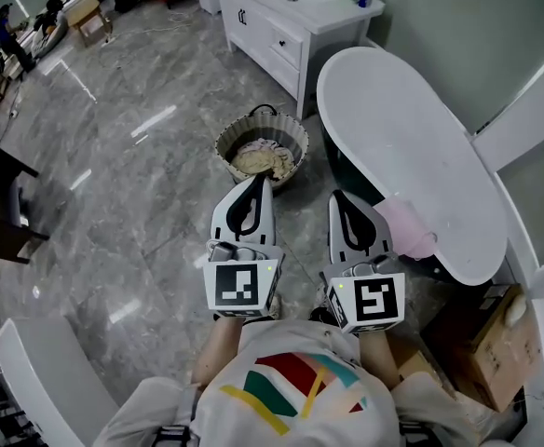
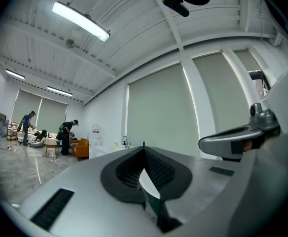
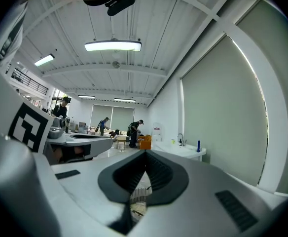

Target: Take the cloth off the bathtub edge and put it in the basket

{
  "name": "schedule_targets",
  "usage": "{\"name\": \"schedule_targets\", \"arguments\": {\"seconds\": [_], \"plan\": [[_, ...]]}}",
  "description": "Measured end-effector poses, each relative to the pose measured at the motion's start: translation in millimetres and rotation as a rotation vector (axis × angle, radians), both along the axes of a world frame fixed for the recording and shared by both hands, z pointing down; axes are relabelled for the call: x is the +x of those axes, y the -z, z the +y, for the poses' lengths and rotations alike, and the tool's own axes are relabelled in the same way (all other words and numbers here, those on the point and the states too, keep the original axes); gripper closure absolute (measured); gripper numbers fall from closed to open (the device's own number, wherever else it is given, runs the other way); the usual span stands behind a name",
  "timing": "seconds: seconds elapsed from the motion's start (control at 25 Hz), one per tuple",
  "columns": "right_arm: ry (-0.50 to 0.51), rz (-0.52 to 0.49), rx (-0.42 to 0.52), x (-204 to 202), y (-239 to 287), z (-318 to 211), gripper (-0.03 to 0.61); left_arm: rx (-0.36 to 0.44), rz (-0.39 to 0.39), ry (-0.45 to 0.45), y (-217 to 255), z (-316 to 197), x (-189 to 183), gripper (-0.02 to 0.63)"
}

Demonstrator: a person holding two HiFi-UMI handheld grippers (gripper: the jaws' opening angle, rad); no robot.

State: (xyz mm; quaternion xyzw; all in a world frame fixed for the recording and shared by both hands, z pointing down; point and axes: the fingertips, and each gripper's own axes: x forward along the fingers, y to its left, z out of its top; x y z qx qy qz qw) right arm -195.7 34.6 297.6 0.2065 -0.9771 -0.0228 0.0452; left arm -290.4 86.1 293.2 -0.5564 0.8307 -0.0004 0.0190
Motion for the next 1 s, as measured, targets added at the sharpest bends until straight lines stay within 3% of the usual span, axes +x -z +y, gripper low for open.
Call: {"name": "schedule_targets", "arguments": {"seconds": [0.48,1.0], "plan": [[-0.057,-0.009,-0.016,31.2,-1.4,-37.9,0.568,-0.01,-0.01,-0.037,0.4,-38.4,26.0,0.596],[-0.314,-0.029,-0.009,149.0,-2.9,-130.9,0.568,-0.023,-0.027,-0.236,-2.3,-134.5,116.3,0.595]]}}
